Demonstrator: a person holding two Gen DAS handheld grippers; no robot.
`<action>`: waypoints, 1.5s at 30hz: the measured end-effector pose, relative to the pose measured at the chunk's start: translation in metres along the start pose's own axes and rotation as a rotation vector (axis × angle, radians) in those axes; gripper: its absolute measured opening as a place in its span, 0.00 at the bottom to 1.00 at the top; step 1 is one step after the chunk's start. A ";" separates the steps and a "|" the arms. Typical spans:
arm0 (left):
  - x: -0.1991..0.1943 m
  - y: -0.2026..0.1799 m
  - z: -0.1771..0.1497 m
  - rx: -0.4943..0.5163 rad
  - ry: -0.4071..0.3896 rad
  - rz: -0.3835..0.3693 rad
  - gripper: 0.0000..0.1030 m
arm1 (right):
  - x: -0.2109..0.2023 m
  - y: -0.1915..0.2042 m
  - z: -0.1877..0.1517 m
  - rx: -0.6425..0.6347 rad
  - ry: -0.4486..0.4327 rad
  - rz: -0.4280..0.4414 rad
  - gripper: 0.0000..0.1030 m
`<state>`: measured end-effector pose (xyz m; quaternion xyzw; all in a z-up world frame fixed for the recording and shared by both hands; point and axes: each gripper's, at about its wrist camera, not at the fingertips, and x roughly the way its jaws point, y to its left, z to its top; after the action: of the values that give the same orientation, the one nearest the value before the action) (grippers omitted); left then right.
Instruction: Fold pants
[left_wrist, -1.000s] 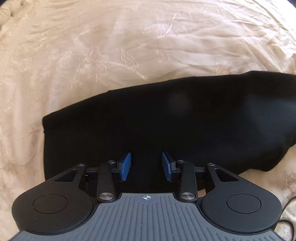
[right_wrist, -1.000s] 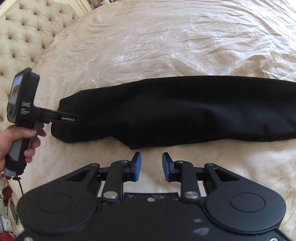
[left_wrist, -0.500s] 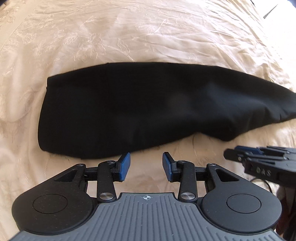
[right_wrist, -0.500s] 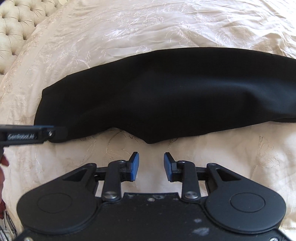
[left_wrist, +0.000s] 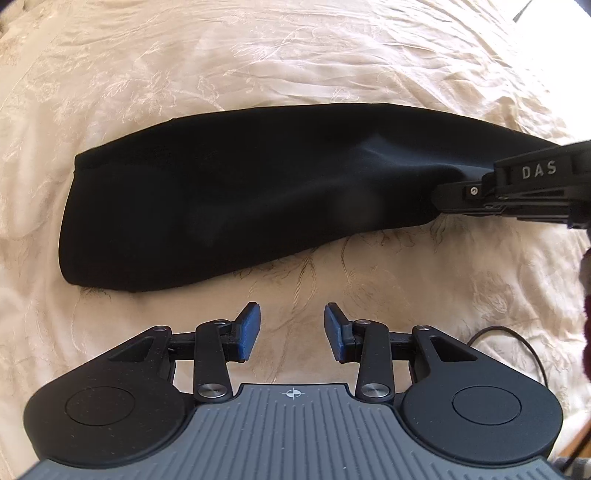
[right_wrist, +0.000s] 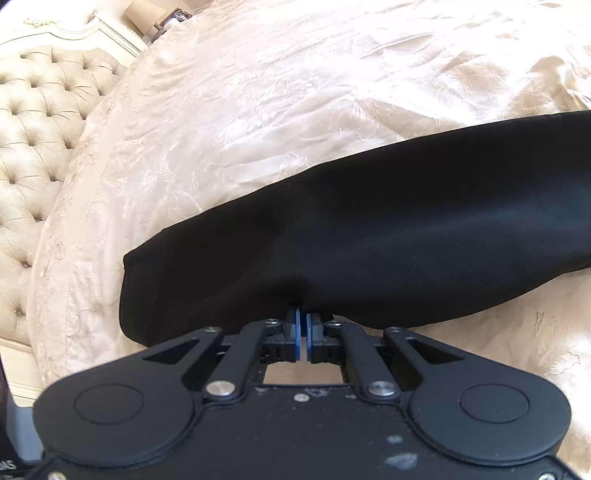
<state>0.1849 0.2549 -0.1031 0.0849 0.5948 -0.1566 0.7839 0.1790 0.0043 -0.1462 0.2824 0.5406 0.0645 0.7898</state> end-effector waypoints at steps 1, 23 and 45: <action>0.000 -0.003 0.002 0.023 -0.009 0.009 0.36 | -0.003 0.000 0.004 0.003 0.007 0.001 0.05; 0.056 0.019 0.049 0.001 0.083 -0.043 0.37 | -0.002 0.016 -0.037 -0.337 0.068 -0.122 0.34; 0.018 0.013 -0.004 -0.170 0.173 -0.159 0.38 | -0.039 0.001 0.013 0.012 0.154 0.064 0.32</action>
<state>0.1909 0.2659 -0.1225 -0.0160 0.6759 -0.1596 0.7193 0.1749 -0.0159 -0.1106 0.2985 0.5908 0.1079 0.7418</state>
